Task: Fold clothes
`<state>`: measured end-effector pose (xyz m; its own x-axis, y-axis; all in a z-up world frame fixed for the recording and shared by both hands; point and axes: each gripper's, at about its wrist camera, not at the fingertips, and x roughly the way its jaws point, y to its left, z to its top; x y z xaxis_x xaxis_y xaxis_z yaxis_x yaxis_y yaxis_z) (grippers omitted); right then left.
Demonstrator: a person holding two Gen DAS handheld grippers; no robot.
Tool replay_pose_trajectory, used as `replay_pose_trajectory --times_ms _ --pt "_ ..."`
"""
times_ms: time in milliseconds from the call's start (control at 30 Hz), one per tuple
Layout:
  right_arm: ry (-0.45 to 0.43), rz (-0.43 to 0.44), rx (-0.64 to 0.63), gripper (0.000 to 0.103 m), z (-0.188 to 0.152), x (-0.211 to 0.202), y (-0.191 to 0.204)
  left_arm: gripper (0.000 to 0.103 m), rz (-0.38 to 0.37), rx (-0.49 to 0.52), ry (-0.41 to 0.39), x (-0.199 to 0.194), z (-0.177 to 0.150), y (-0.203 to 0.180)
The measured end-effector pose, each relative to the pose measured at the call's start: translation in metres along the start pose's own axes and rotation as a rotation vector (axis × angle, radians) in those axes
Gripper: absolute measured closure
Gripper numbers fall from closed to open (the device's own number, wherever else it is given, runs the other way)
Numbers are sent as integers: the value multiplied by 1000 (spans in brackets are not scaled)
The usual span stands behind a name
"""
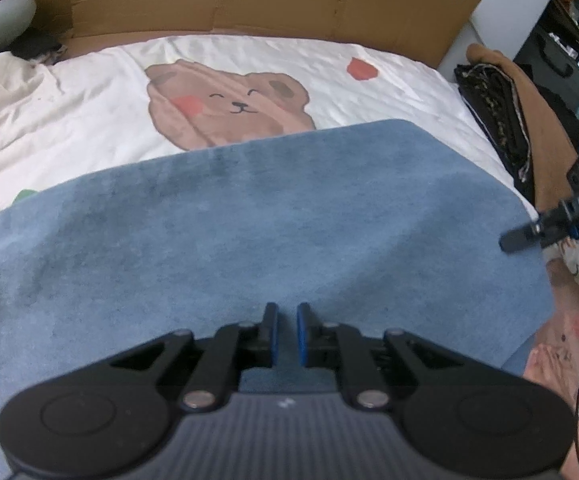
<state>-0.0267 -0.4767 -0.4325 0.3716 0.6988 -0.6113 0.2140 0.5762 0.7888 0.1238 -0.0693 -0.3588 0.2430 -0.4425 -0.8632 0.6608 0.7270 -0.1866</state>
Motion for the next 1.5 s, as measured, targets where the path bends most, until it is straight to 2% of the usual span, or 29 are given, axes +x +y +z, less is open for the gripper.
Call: replay_pose_trajectory --times_ms 67,233,300,367,533,667,733,767,867,1033,1133,1200,1333,1433,1500 --pt "14 21 18 61 -9 -2 -5 89 -6 15 7 0 -3 -3" --pt "50 88 73 63 -31 -5 -17 89 -41 36 49 0 -13 -10" --pt "48 174 106 63 -36 -11 -19 89 -55 52 62 -2 -20 -14" --pt "40 208 115 62 -38 -14 -19 89 -65 70 72 -4 -27 -17" --pt "18 184 142 62 -36 -5 -24 89 -90 24 97 -8 -36 -15" --pt "-24 171 151 63 -32 10 -21 89 -82 44 110 -5 -44 -18" --pt "-15 152 135 75 -31 20 -15 89 -75 54 109 -3 -46 -19" --pt "-7 132 123 89 -31 23 -12 89 -73 61 111 -2 -46 -20" --pt "-1 110 154 96 -32 23 -9 89 -67 87 124 -1 -45 -23" --pt "8 50 207 97 -32 14 17 90 -59 125 177 -9 -43 -28" --pt "12 19 184 97 -29 9 30 90 -71 151 190 -14 -49 -23" --pt "10 17 185 97 -30 9 33 90 -73 130 198 -12 -51 -20" --pt "7 16 207 97 -33 9 33 90 -24 195 224 0 -50 -32" --pt "2 4 190 97 -34 7 39 90 -71 93 233 -5 -38 -23" --pt "-7 0 189 97 -33 4 40 90 -59 64 215 -11 -32 -18"
